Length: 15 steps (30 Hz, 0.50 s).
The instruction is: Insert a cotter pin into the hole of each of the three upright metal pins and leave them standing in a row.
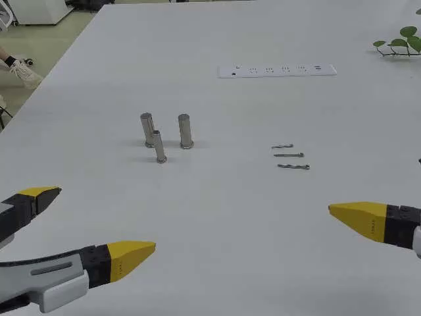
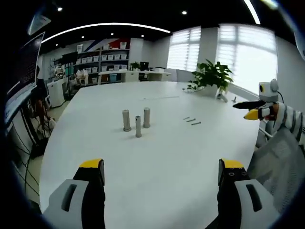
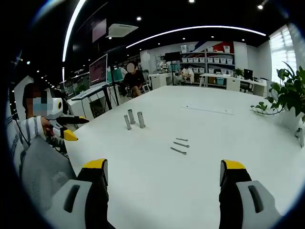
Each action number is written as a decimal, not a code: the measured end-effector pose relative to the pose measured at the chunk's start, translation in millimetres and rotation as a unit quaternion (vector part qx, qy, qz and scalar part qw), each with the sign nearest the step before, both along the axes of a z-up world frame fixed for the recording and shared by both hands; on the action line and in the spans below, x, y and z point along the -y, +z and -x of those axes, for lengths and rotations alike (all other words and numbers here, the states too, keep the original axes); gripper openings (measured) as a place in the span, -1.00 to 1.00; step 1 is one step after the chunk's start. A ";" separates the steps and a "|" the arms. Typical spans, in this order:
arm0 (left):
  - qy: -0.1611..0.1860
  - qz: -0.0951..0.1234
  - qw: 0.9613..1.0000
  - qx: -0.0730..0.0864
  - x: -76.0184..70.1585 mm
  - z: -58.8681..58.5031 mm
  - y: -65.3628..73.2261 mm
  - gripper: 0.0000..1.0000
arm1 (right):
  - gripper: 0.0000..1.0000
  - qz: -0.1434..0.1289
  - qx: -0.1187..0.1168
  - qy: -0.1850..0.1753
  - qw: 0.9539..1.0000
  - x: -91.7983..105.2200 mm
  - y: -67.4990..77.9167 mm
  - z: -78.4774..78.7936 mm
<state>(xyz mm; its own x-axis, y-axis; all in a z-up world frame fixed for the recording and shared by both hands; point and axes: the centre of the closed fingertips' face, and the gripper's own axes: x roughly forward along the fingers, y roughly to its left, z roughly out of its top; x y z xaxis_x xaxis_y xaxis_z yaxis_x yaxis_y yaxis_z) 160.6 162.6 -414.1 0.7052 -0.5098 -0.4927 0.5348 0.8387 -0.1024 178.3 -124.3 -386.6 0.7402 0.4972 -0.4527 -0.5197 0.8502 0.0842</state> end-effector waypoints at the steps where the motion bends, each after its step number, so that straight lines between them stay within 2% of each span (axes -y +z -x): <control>1: -0.003 0.003 1.000 0.001 1.9 0.5 0.9 0.96 | 0.89 -0.001 0.000 0.000 1.000 -0.2 0.1 -0.1; 3: -0.018 0.007 1.000 0.008 7.7 2.1 4.4 0.97 | 0.92 -0.005 0.001 0.000 1.000 -1.3 0.8 -0.3; 7: -0.043 -0.004 0.999 0.003 16.2 6.0 4.7 0.97 | 0.96 -0.009 0.004 -0.004 1.000 -1.8 2.0 -0.6; 9: -0.050 -0.011 0.999 0.006 19.5 5.8 5.8 0.97 | 0.97 -0.016 0.001 -0.001 1.000 -3.7 2.0 0.5; 15: -0.066 0.002 0.998 0.017 29.8 2.2 15.7 0.97 | 0.97 -0.018 0.001 0.009 1.000 -8.5 2.7 3.4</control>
